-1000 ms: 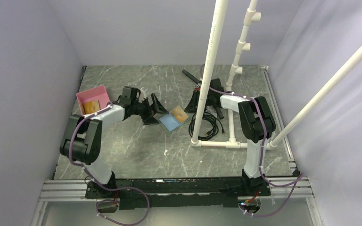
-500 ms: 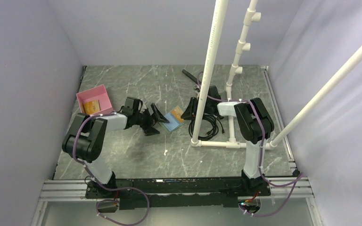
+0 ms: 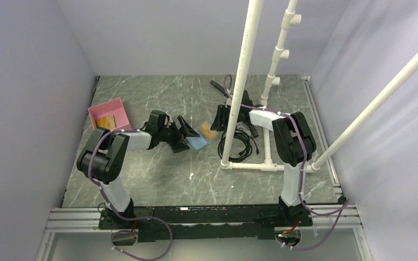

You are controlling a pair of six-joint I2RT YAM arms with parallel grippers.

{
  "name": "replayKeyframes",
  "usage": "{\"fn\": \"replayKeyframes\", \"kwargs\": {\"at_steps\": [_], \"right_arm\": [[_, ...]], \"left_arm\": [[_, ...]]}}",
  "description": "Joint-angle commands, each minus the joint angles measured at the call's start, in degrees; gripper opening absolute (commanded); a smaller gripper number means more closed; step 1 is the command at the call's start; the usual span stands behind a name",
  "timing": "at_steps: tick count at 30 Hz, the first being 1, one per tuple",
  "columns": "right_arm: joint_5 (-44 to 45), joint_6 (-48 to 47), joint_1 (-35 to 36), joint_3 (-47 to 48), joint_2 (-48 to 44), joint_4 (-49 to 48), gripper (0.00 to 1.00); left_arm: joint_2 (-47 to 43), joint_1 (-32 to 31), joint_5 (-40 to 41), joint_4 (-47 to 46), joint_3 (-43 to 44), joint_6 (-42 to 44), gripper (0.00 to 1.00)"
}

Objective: Put the credit cards into the card holder
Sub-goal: Close the card holder at the center of the board.

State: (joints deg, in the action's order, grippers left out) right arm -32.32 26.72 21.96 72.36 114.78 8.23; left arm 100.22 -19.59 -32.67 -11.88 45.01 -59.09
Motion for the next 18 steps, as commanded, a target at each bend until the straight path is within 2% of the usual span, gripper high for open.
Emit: {"fn": "replayKeyframes", "kwargs": {"at_steps": [1,5,12,18], "right_arm": [[7.25,-5.18,-0.51,3.55,1.8,5.09,0.46],[5.06,-4.44,-0.42,3.27,4.41,3.99,0.44],[-5.58,5.44,0.85,-5.4,4.24,-8.54,0.34],[-9.02,12.58,2.56,-10.31,2.15,-17.87,0.34]], "left_arm": [[2.02,0.0,4.72,-1.69,-1.8,-0.85,0.99],[3.63,0.0,4.03,-7.96,-2.56,-1.97,1.0],[-0.28,-0.42,3.41,-15.66,-1.19,-1.77,0.99],[-2.56,-2.8,3.73,-10.7,5.03,-0.23,0.99]]}}
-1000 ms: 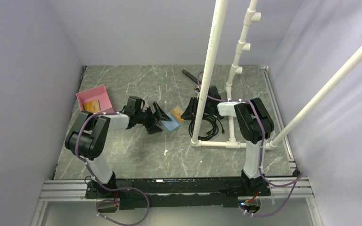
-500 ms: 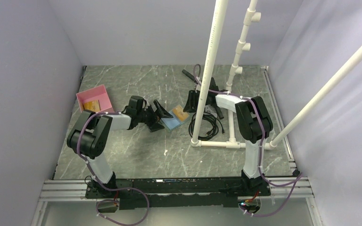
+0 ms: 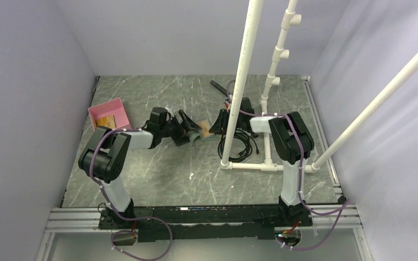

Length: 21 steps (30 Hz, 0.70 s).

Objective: Put the credit cards into the card holder
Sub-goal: Close the card holder at the center of the board.

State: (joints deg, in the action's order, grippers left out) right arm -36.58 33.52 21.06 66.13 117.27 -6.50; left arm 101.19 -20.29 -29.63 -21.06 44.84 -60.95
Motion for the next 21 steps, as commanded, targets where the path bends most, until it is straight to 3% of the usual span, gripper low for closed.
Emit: {"fn": "replayKeyframes", "kwargs": {"at_steps": [1,10,14,21], "right_arm": [[-5.07,6.23,3.54,-4.55,-0.87,-3.8,0.34],[-3.04,1.21,2.4,-3.61,-3.83,0.51,0.41],[-0.2,-2.21,-0.29,-2.65,-5.8,3.33,0.46],[6.48,-5.38,-2.25,-3.18,-8.99,1.39,0.47]], "left_arm": [[-3.49,-2.34,0.72,-1.08,5.77,2.03,1.0],[-3.57,-3.08,0.85,8.6,10.61,8.74,0.99],[0.34,-2.91,-3.59,10.06,13.06,9.81,0.98],[7.17,-2.91,-9.41,4.38,14.19,7.81,0.78]]}}
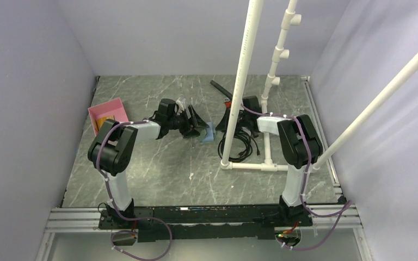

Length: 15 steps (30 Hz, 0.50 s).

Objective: Put the credit cards into the card holder
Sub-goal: Close the card holder at the center of the board.

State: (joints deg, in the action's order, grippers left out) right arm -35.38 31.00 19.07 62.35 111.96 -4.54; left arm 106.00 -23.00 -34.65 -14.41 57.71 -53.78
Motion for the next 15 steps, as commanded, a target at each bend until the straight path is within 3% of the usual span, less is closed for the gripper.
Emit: {"fn": "replayKeyframes", "kwargs": {"at_steps": [1,9,15], "right_arm": [[6.61,-2.14,-0.26,0.32,-3.83,-1.15,0.46],[6.29,1.09,0.04,3.83,1.17,-0.14,0.39],[12.6,-1.4,2.23,6.14,2.02,4.2,0.4]], "left_arm": [[2.41,-0.2,-4.43,-1.56,1.47,1.31,0.75],[2.8,-0.55,-4.01,6.91,6.08,7.57,0.73],[7.11,-0.64,-1.97,17.24,10.65,9.77,0.44]]}}
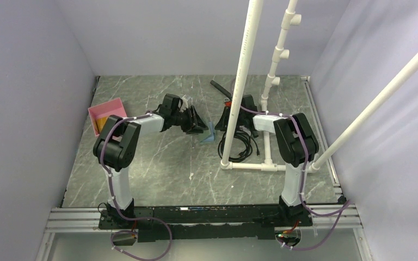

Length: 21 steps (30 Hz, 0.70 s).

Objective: Put the credit cards into the card holder
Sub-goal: Close the card holder at the center of the board.

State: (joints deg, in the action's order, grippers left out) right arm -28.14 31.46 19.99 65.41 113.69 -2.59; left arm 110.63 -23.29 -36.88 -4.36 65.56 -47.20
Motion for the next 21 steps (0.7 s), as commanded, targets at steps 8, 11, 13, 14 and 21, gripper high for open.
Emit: {"fn": "replayKeyframes", "kwargs": {"at_steps": [8,11,13,14,21], "right_arm": [[16.5,-6.68,6.09,7.45,2.46,12.81,0.41],[19.4,-7.74,7.55,6.98,2.35,14.71,0.44],[20.53,-8.26,7.86,5.61,1.45,14.93,0.47],[20.95,-8.52,7.86,4.77,0.92,14.65,0.49],[26.83,-12.23,6.75,0.82,-3.71,15.56,0.53]], "left_arm": [[7.41,-1.01,2.52,16.1,7.91,8.16,0.37],[8.99,-1.06,4.46,19.21,9.28,8.77,0.34],[9.39,-1.07,6.98,21.18,9.25,8.76,0.33],[9.57,-1.01,7.7,21.6,8.95,8.5,0.36],[11.66,-0.03,11.72,23.4,6.28,7.06,0.25]]}}
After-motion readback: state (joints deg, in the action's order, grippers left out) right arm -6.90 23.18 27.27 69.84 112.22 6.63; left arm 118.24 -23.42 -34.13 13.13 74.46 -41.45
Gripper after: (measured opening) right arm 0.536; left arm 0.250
